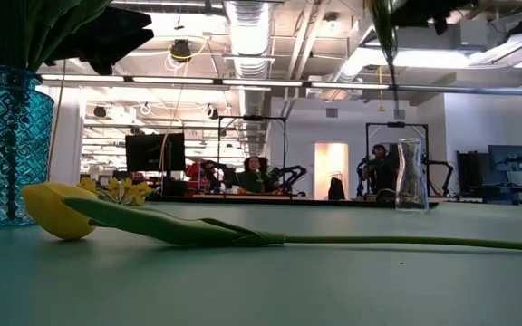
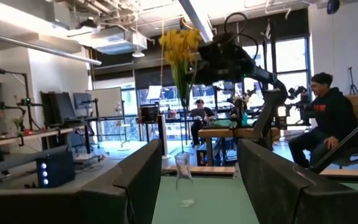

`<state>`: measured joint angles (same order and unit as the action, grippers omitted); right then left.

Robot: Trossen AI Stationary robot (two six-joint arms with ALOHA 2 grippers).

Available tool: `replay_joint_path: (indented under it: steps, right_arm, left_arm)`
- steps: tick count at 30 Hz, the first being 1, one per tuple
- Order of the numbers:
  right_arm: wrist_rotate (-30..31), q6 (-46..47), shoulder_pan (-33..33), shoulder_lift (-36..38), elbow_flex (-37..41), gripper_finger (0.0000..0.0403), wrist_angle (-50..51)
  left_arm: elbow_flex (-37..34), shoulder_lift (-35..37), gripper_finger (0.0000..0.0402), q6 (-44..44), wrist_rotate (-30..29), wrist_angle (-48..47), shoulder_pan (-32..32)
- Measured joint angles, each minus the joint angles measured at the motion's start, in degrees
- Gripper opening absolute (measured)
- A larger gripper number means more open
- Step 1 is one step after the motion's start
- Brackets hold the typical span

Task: Sort flowers into vase by color
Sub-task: Put the right yellow flowers into the transparent flower vase

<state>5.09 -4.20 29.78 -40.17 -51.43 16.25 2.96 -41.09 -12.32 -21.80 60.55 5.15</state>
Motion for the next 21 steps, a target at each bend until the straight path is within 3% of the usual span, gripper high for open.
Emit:
replay_joint_path:
  steps: [4,21]
  right_arm:
    - [5.38,-1.24,0.07,1.5,2.29,0.0026,1.37]
    - [5.54,0.16,6.03,5.72,14.47,0.0029,-5.36]
  left_arm:
    - [0.0,-0.01,0.0199,0.0,0.01,-0.2,0.0]
    - [0.0,-0.01,0.0199,0.95,0.02,-1.08,0.0]
